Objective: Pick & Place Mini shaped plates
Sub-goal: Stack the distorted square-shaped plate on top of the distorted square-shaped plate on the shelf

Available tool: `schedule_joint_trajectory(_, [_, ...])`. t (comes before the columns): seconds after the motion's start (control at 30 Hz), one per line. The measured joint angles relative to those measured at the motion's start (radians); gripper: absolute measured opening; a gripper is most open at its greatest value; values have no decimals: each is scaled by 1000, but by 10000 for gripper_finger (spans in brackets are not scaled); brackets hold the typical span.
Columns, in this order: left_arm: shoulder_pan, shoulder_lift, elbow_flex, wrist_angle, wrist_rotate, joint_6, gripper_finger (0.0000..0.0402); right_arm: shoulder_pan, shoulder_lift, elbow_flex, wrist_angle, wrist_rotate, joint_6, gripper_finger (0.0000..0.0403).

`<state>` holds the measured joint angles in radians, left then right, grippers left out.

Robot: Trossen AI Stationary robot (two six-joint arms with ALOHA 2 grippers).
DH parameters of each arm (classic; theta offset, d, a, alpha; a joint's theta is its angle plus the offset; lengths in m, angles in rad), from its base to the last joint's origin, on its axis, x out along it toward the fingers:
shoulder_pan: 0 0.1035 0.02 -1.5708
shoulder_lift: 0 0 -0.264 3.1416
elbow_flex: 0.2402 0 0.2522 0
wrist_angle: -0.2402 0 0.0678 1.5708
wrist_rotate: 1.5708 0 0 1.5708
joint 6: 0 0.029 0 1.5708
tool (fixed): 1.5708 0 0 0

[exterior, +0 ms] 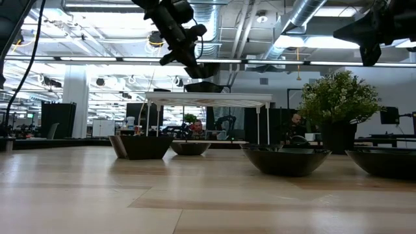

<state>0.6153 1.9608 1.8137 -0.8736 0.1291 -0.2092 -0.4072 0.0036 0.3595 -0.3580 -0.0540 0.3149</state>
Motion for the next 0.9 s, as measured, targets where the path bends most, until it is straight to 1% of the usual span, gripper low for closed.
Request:
schedule_joint_trajectory(0.43, [9,36,0,-13,0,13,4,0,0,0,0,0,0,6])
schedule_joint_trajectory(0.9, [4,44,0,-9,1,-42,4,0,0,0,0,0,0,6])
